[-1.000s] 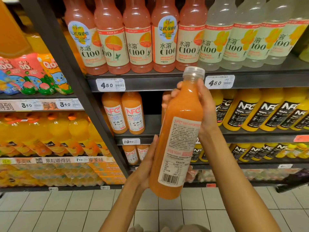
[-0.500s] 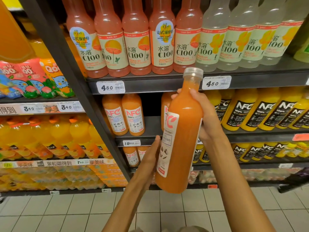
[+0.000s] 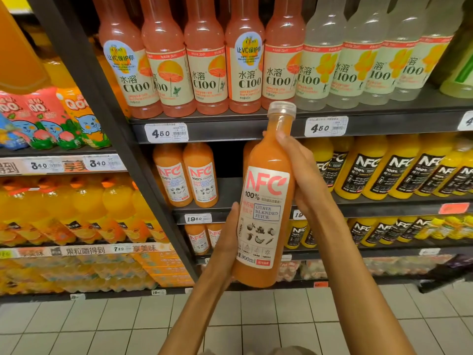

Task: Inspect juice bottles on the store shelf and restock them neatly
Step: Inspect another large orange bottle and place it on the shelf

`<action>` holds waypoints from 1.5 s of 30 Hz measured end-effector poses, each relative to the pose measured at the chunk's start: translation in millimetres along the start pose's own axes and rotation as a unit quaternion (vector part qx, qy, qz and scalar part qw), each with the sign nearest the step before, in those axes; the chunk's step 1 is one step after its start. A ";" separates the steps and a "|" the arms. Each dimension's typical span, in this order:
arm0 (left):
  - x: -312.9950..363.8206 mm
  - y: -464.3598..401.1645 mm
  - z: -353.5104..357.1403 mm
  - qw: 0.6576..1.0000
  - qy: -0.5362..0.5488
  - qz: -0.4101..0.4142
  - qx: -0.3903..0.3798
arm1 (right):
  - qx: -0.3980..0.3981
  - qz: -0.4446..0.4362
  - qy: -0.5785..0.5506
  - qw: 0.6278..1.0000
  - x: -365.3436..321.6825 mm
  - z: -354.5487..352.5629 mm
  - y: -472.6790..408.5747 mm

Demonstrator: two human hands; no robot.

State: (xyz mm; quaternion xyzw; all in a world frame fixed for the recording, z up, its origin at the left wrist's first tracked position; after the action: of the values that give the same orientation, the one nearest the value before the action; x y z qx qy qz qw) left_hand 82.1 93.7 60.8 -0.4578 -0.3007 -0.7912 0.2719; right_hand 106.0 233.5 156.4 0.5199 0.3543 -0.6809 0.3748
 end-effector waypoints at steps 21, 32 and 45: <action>-8.1 3.2 1.3 0.997 -0.071 0.023 -0.031 | -0.143 -0.112 -0.058 0.982 -24.1 8.3 24.1; 3.0 -8.4 -14.7 0.984 -0.138 0.106 0.035 | -0.261 -0.164 -0.077 0.948 -45.2 16.7 45.8; -18.6 17.9 -4.1 0.997 -0.072 -0.009 -0.005 | -0.116 -0.076 -0.032 0.990 -31.7 16.9 26.6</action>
State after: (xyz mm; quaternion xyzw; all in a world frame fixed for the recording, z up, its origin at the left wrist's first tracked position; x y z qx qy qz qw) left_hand 100.5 81.6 46.8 -0.5120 -0.3195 -0.7603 0.2402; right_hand 127.5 210.8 188.4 0.4223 0.4577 -0.6780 0.3905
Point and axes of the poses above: each hand's wrist, its own y-axis away from the middle knuckle, its own z-axis out of the palm, x = y × z, the point moved 3 cm from there along -y, towards the middle knuckle
